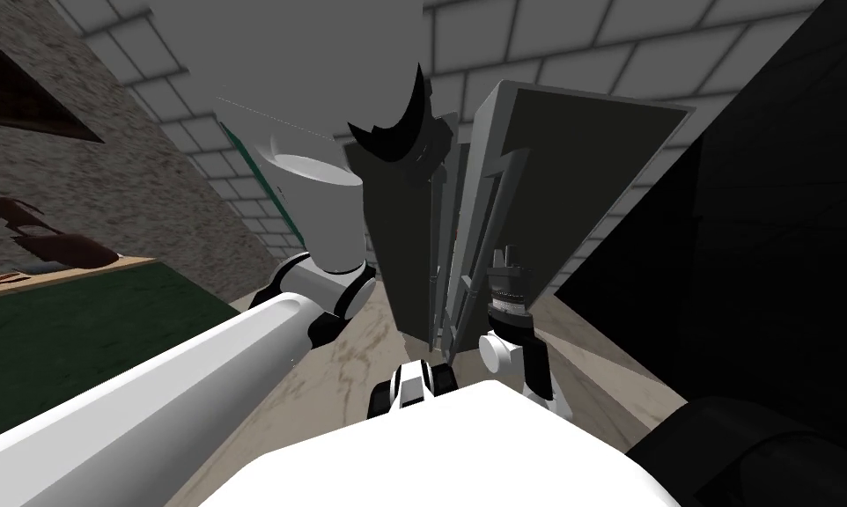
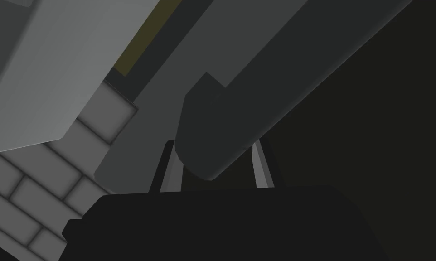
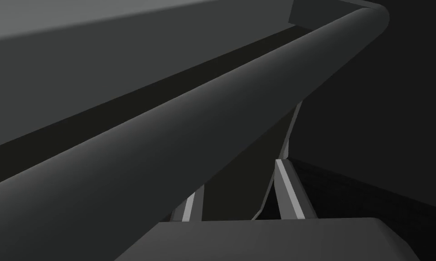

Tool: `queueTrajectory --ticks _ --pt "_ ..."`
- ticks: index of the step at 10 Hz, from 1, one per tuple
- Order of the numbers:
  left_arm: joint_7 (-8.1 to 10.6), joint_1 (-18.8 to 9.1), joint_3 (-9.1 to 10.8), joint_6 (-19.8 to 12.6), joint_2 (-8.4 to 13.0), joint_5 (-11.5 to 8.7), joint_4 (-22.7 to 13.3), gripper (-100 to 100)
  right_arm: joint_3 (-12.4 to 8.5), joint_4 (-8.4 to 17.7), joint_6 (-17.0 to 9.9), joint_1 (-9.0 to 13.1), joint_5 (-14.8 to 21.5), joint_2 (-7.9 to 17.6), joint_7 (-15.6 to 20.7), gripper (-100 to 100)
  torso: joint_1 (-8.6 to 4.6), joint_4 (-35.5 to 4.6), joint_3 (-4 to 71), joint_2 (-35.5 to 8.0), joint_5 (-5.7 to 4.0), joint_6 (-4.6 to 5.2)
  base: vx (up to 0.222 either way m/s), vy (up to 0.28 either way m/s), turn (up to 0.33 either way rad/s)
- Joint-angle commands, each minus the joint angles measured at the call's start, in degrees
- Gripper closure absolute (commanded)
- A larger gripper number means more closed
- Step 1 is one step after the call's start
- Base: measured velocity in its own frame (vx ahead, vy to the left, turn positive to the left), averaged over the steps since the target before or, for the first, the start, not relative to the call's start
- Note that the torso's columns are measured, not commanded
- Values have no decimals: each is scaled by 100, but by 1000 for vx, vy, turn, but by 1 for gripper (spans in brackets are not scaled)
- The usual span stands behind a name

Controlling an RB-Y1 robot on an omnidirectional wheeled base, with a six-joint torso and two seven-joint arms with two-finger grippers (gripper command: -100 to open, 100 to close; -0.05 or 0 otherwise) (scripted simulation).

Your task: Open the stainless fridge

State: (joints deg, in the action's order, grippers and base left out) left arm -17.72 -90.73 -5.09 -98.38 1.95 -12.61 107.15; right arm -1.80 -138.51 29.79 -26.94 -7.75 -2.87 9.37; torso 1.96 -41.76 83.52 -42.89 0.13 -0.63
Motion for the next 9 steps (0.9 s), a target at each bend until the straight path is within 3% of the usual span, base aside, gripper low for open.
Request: queueTrajectory --ticks 1,2,7,9 --pt "8 -32 17 -34 -39 -37 75 100 -111 -29 20 12 -23 0 26 0 36 4 -17 -13 5 -2 31 16 -81" --pt "8 -53 48 -71 -127 -274 214 100 -169 -34 25 16 -35 1 43 0 4 -28 14 -10 28 2 55 111 -208" --pt "4 -64 76 -103 -211 -508 340 100 -677 -103 61 77 -138 1 173 0 131 -22 -43 -58 42 -5 14 137 -85" --pt "3 -69 91 -119 -253 -625 403 100 -877 -75 37 83 -177 1 231 0 125 -30 -33 -54 50 -2 -7 134 -50"
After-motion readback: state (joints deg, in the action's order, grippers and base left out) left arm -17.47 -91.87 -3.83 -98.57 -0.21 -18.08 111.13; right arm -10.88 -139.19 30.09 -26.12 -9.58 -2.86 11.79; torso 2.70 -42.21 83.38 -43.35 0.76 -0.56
